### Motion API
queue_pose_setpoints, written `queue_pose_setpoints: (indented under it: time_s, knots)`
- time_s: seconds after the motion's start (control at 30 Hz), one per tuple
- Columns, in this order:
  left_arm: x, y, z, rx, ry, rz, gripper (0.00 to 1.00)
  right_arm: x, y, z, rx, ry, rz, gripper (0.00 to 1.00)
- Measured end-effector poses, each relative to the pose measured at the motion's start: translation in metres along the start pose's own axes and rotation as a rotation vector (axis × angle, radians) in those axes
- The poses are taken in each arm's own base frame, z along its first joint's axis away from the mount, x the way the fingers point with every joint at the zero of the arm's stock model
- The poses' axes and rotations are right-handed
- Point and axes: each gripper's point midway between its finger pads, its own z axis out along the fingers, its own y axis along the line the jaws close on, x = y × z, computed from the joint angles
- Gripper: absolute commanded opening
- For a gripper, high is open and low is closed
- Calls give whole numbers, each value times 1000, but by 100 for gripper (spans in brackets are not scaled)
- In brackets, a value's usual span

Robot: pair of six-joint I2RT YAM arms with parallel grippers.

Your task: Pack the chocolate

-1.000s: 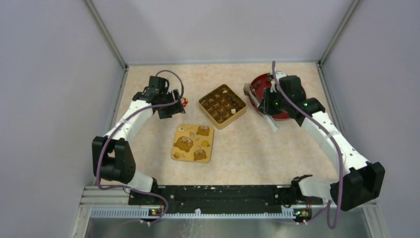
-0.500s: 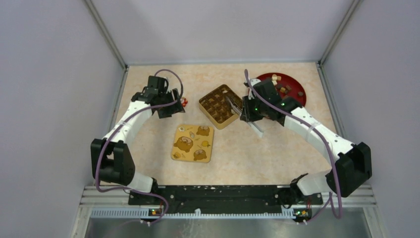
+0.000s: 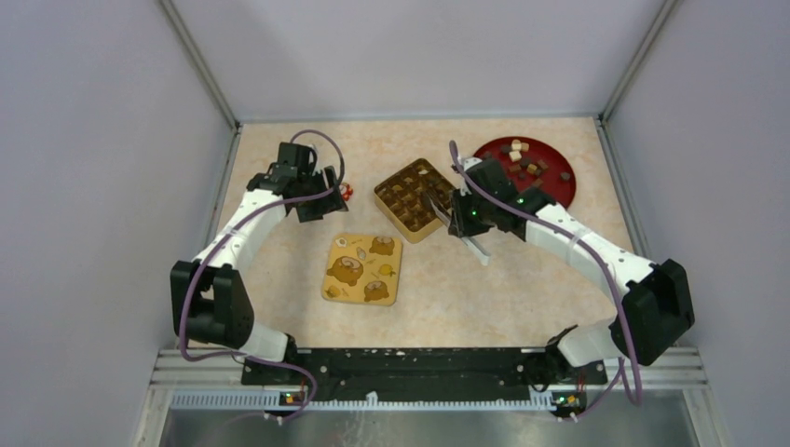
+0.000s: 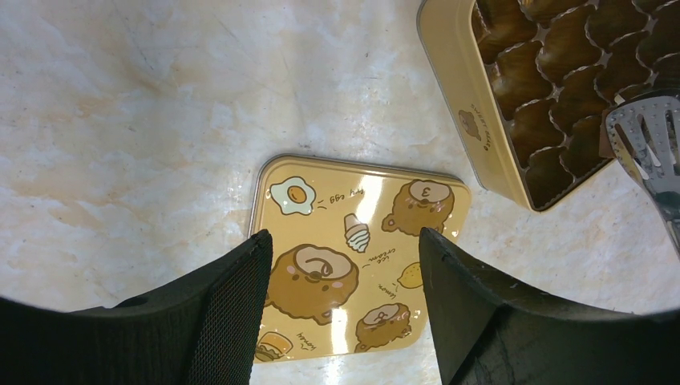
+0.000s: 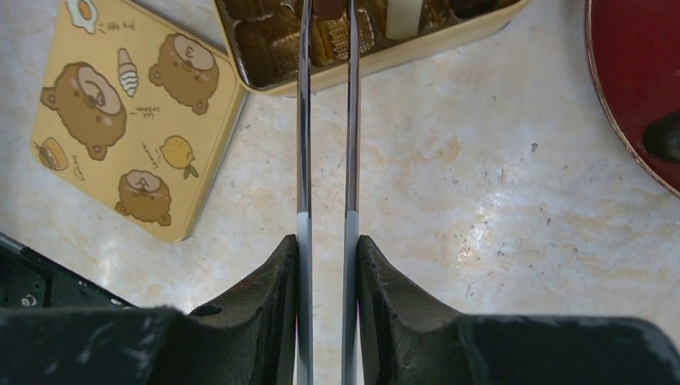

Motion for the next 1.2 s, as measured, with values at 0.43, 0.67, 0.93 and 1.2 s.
queue_pose_setpoints:
  time_s: [0.43, 0.67, 0.93, 1.2]
  knots:
    - [0, 0, 0, 0, 0, 0, 72, 12, -7, 1, 26, 21, 16, 0]
    - [0, 0, 0, 1, 0, 0, 72, 20, -9, -3, 30, 29, 19, 0]
    - [1, -1, 0, 8, 4, 0, 72, 21, -7, -4, 22, 30, 13, 0]
    - [2, -1, 1, 9, 7, -1, 72, 23, -3, -4, 12, 34, 7, 26]
